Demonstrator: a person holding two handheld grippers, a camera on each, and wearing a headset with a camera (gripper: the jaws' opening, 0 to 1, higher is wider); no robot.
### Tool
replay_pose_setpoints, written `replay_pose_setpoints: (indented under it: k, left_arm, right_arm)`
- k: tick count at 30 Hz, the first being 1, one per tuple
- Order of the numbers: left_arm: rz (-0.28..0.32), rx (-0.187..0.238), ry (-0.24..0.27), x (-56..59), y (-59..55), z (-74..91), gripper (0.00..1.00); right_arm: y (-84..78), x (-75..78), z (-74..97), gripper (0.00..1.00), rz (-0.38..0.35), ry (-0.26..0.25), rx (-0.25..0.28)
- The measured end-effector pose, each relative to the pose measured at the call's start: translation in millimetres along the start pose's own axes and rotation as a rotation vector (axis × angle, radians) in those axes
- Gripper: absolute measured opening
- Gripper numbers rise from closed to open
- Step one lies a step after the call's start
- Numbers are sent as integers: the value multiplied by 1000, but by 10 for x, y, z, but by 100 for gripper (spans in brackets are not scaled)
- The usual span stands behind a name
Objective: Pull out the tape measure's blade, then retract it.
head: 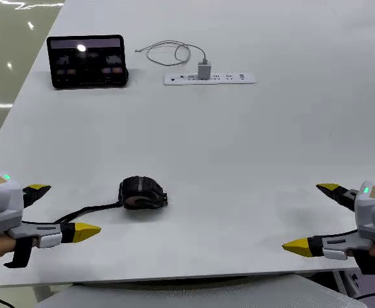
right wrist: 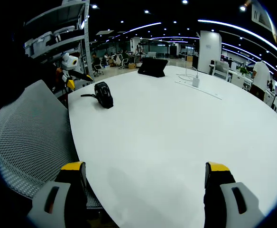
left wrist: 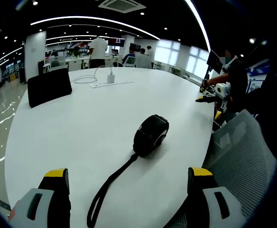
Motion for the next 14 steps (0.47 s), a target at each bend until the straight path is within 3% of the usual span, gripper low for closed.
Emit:
replay_pose_setpoints:
  k: [1,4,6,14]
  left_arm:
    - [13,-21,-68,60,-31,-27,97]
    - [-9,-25,-15,43,-52,-79,99]
    - [11,2,-14,31,-31,-71,100]
    - [-20,-6,-11,37,-7,-33,100]
  right_arm:
    - [-7,-16,-11,100,20,0,-13]
    - [-14,-44,-37,100,35,9,-27]
    - [0,-57,-34,100,36,11,-26]
    - [13,12,-20,100,32,6,-29]
Point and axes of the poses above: the centre of the closed fingertips' face, and the gripper's own axes: z roughly backward along the fingers, x roughly to its right, y roughly out of its top, the point moved 9 cm from there along z, roughly backward along the fingers, and after that the axes turned 9 degrees about -x, right-handed, at the moved point
